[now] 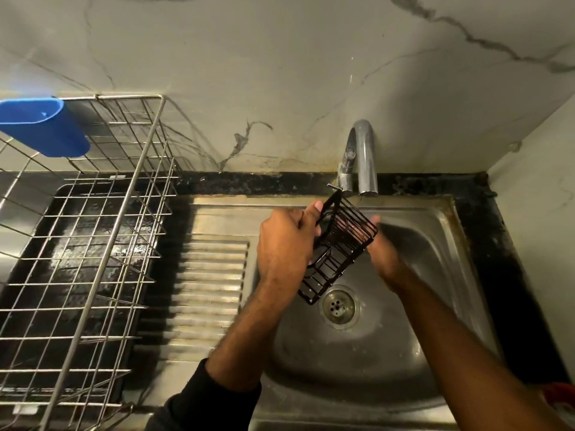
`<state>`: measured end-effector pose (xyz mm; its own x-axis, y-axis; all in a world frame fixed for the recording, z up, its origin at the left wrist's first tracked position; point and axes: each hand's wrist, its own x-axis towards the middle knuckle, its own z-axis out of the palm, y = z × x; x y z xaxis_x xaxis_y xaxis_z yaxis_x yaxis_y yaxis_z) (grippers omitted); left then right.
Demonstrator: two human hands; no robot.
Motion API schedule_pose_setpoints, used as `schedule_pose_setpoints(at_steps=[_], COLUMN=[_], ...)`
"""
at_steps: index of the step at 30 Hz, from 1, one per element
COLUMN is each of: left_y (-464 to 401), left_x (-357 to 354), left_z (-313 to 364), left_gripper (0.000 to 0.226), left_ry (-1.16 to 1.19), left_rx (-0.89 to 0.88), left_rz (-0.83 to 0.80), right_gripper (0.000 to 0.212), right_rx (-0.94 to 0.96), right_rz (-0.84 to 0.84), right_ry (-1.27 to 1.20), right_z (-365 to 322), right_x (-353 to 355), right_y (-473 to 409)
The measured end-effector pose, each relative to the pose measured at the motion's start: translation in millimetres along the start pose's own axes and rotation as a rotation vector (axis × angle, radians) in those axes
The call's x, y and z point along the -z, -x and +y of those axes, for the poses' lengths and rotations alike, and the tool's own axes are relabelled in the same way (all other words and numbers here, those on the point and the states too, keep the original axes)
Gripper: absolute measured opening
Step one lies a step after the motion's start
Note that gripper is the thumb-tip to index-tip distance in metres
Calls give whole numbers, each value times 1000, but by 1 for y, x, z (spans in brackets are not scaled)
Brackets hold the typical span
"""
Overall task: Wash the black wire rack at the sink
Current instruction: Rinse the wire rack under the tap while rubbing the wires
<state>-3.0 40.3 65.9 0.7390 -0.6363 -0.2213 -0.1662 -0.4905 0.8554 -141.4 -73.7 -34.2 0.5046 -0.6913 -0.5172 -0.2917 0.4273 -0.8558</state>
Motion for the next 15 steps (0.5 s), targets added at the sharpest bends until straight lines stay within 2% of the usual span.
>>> schedule_pose_setpoints(at_steps=[1,2,4,9,12,15], left_y=[2,3,1,-1,7,10], left_x=[0,2,5,5,2,3], left_z=[1,3,3,-2,-3,-4], left_gripper=[46,46,47,47,45,46], left_ry=[-4,-9,-12,2,-8,-63], left_rx=[-11,-20,-36,-13,-45,-97], left_rz=[0,5,24,20,-21,-23], right_gripper=[77,73,81,54,30,29], right_rx=[-3,-13,9,230,133,60], right_rz=[-35,-49,-54,-137,-126,-179], right_ry=[-19,1,19,-78,45,147], right_z=[2,3,-8,-38,-25,-22], right_x=[0,0,-4,-13,-9,-7], right_y=[2,0,0,15,6,6])
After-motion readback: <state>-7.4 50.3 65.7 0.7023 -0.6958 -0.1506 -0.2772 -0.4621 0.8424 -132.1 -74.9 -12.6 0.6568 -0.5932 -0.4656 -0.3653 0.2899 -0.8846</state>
